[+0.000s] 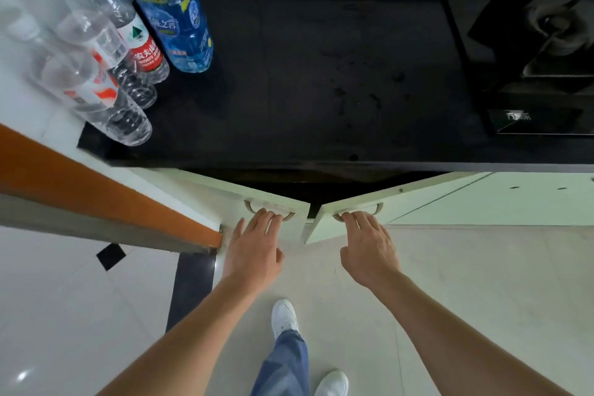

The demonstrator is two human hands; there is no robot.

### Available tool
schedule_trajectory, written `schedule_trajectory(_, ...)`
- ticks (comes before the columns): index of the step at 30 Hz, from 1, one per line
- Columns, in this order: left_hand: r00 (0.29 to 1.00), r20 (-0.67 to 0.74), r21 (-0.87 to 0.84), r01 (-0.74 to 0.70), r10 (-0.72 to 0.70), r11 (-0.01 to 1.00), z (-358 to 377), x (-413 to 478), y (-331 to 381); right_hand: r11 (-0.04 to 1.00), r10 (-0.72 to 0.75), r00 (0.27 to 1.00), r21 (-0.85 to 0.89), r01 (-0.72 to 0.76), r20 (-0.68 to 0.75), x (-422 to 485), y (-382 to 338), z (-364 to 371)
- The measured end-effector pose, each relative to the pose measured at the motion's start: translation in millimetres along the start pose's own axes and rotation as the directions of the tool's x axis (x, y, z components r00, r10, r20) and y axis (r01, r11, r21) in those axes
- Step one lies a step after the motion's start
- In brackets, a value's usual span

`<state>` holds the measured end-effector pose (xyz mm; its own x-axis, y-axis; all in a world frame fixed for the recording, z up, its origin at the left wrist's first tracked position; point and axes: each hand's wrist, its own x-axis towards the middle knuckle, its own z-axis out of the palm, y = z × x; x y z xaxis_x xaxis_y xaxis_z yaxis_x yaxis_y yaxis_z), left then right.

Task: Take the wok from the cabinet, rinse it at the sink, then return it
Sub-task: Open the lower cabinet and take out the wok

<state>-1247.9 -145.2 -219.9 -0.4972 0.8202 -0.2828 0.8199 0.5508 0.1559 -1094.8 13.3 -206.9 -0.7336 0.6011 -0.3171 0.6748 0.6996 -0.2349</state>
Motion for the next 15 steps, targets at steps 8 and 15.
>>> schedule_trajectory(8,0.999,-0.016,0.053,0.035,-0.034,0.998,21,-80,-5,1.0,0.008,1.0,-0.008,-0.008,0.017,-78,35,15)
schedule_trajectory(15,0.982,0.0,0.007,0.188,-0.188,0.982,34,-174,-36,0.994,-0.011,0.999,0.108,0.006,0.047,-152,103,21)
